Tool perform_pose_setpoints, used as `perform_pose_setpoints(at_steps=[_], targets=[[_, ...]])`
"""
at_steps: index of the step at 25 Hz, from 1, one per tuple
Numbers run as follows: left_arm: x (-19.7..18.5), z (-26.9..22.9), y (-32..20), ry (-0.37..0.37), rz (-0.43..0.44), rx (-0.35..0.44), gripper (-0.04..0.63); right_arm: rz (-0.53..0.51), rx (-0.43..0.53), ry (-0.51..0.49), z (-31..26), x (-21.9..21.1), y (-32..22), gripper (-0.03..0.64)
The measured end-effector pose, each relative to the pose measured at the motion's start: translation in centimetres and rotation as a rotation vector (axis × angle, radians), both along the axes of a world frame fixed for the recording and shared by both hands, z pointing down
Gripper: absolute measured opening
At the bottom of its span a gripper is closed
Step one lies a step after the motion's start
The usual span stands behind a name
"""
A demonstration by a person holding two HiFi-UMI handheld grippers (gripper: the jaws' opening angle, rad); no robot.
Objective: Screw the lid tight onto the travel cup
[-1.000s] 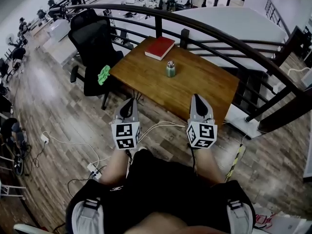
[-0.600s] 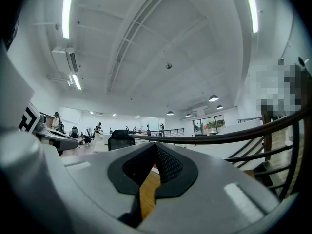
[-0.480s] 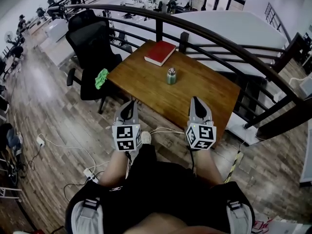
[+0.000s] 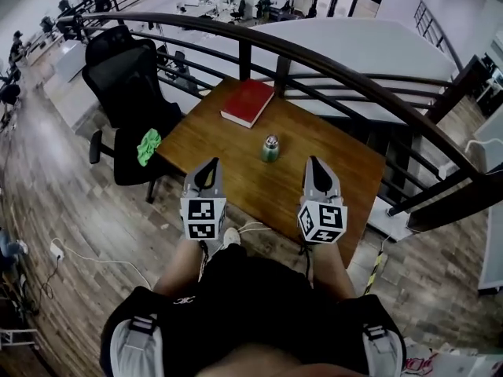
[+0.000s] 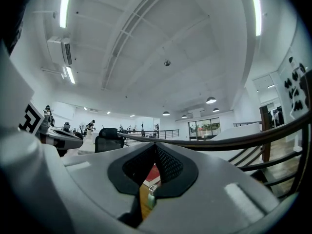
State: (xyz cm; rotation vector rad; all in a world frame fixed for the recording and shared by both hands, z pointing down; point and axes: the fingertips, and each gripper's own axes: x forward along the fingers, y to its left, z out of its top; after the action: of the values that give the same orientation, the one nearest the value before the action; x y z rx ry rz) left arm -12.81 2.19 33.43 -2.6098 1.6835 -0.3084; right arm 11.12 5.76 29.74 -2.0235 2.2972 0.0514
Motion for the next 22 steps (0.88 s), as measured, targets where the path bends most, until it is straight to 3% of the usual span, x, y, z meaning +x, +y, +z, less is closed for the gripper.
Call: perform_pose_setpoints(at_steps=[9, 16, 22], targets=[[1.4, 0.1, -12.1, -0.012, 0.127, -0.029, 0.054, 0.084, -0.05, -0.03, 0.4, 0.1, -10.8, -0.002], [2.2, 2.0, -18.6, 0.001, 0.247, -0.08, 0.054, 0.159, -0.079, -0.035, 1.3, 0.3, -16.0, -0.002], [3.7, 4.0, -20.4, -0.002, 0.302, -0.137, 0.054, 0.052, -0.072, 0.002, 2.4, 0.1, -17.2, -0.002]])
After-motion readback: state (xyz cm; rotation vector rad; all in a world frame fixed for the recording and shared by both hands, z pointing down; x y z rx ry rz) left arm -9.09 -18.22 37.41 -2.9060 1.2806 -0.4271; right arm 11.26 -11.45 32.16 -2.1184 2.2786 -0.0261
